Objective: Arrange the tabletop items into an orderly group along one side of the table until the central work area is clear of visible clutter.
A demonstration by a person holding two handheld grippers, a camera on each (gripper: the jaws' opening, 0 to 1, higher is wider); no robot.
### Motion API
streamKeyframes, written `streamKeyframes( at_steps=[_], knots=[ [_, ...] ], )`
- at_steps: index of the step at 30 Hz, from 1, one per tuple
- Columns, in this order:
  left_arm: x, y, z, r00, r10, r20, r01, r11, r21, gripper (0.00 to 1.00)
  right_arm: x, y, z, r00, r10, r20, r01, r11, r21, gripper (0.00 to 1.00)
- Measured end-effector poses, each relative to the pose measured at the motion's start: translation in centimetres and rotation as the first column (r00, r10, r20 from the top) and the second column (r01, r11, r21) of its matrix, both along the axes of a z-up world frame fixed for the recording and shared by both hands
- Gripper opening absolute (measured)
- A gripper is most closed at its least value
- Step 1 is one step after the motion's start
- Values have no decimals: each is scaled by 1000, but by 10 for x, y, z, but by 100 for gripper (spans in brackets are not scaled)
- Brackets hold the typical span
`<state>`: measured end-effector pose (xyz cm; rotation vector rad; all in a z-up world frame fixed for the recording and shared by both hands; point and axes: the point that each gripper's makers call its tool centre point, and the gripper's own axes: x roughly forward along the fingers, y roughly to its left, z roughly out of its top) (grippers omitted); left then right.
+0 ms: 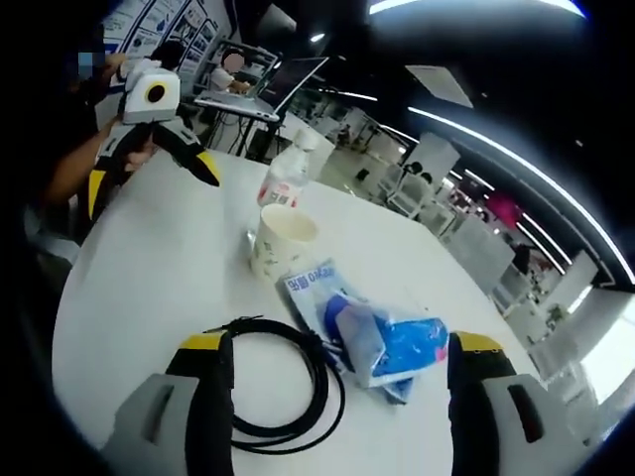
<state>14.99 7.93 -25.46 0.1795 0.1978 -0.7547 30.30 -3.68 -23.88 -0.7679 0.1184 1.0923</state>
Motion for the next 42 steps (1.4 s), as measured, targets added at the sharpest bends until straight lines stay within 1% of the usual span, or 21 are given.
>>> streamKeyframes(
  at_steps=[7, 10, 13, 17, 22, 25, 27, 28, 30, 32, 34, 36, 42],
  knots=[
    [-2, 5, 0, 1000, 7, 5, -7, 1000, -5, 96, 12, 0, -4, 1000, -25, -14, 25, 1000, 10, 78],
    [-1, 7, -1, 1000, 10, 5, -10, 1000, -5, 96, 18, -1, -4, 999, -35, -22, 35, 999, 17, 61],
    [-2, 7, -2, 1000, 9, 4, -9, 1000, -10, 96, 24, -1, -3, 998, -52, -36, 53, 998, 43, 59],
    [-4, 9, -6, 1000, 14, 1, -14, 1000, -13, 96, 31, -1, -3, 997, -71, -41, 73, 996, 57, 53],
    [-7, 12, -8, 1000, 15, 1, -15, 1000, -13, 95, 39, 0, -11, 995, -91, -45, 93, 995, 43, 47],
    [-9, 12, -8, 1000, 13, 3, -13, 1000, -16, 95, 42, 3, -16, 994, -94, -58, 97, 995, 39, 45],
    [-10, 13, -8, 1000, 14, 2, -14, 1000, -15, 95, 44, 3, -16, 993, -99, -61, 102, 994, 43, 41],
    [-10, 13, -8, 1000, 15, 1, -15, 1000, -15, 95, 45, 2, -18, 989, -118, -85, 123, 991, 52, 39],
    [-11, 15, -7, 1000, 18, 4, -18, 1000, -16, 95, 48, 1, -18, 986, -133, -105, 140, 988, 65, 38],
    [-12, 17, -6, 1000, 23, 7, -23, 999, -24, 95, 52, -1, -18, 985, -142, -95, 149, 987, 66, 33],
    [-13, 17, -6, 1000, 24, 8, -23, 999, -23, 95, 55, -2, -17, 984, -152, -96, 160, 984, 74, 32],
    [-14, 17, -7, 1000, 23, 7, -23, 1000, -21, 95, 57, -3, -20, 979, -163, -118, 173, 982, 76, 31],
    [-14, 19, -8, 1000, 30, 4, -30, 999, -28, 95, 60, -1, -23, 978, -169, -119, 179, 980, 81, 27]
  ],
)
